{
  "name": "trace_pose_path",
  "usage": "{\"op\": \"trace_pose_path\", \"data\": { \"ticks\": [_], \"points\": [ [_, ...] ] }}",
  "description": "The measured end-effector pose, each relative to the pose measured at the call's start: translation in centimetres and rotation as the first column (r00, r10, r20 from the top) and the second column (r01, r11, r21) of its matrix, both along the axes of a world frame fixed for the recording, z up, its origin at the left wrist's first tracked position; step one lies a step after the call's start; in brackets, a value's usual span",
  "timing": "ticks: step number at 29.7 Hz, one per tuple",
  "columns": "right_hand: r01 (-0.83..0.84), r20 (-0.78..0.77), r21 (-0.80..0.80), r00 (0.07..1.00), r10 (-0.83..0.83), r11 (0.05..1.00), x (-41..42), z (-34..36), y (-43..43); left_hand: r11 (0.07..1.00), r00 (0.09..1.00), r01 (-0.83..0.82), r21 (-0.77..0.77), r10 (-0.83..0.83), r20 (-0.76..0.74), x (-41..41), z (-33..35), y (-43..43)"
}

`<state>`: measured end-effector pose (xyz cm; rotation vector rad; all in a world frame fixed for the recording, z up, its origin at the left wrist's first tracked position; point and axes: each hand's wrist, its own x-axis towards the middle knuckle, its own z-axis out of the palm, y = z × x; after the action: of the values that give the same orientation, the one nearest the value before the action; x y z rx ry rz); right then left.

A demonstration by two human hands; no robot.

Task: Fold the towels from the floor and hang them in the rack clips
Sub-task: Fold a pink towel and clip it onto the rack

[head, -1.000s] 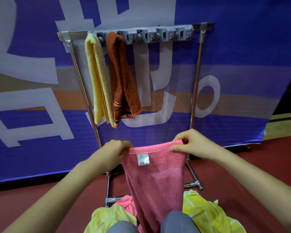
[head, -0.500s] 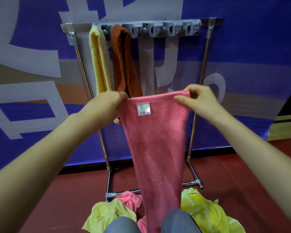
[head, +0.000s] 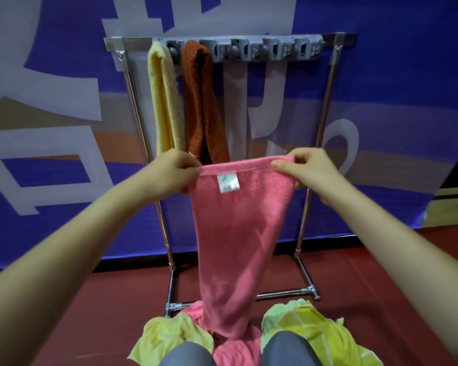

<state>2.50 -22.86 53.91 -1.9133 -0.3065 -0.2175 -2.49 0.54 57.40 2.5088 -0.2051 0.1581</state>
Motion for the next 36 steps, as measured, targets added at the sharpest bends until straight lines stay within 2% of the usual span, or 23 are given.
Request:
{"op": "trace_pose_path", "data": {
  "ticks": [4,9,13,18,21,25,29,32,36],
  "points": [
    [0.018,-0.094,0.035,0.995,-0.015,0.999,-0.4,-2.5,0.9,0.966,0.987,-0.095,-0.239,0.059,-0.15,-0.2,-2.2,-0.1],
    [0.007,-0.172,0.117,0.985,0.013,0.993,-2.0,-4.3,3.3,0.92,0.967,-0.144,-0.365,0.053,-0.249,-0.1,-4.8,-1.7],
    [-0.079,-0.229,0.187,0.966,0.121,0.979,-3.6,-5.7,5.4,0.921,0.968,-0.112,-0.373,0.016,-0.251,-0.1,-6.4,-3.6],
    [-0.106,-0.236,0.27,0.956,0.173,0.957,-4.7,-6.6,6.2,0.898,0.969,-0.118,-0.424,0.01,-0.247,-0.6,-7.0,-4.2],
    [-0.237,-0.254,0.266,0.918,0.305,0.934,-5.6,-6.8,5.9,0.883,0.966,-0.123,-0.453,0.002,-0.26,-1.3,-7.1,-4.0],
    [-0.405,-0.219,0.162,0.875,0.433,0.9,-6.4,-6.5,5.6,0.95,0.981,-0.073,-0.304,0.013,-0.194,-1.4,-7.0,-3.3],
    [-0.462,-0.216,0.175,0.844,0.492,0.869,-6.6,-6.2,5.3,0.969,0.987,0.021,-0.246,-0.06,-0.15,-1.7,-6.5,-2.5],
    [-0.406,-0.175,0.167,0.885,0.432,0.898,-6.7,-6.1,4.7,0.96,0.974,0.138,-0.242,-0.176,-0.144,-2.5,-5.8,-2.1],
    [-0.174,-0.09,0.231,0.976,0.199,0.957,-5.9,-6.5,3.2,0.924,0.94,0.263,-0.278,-0.31,-0.141,-3.8,-4.6,-1.9]
  ]
}}
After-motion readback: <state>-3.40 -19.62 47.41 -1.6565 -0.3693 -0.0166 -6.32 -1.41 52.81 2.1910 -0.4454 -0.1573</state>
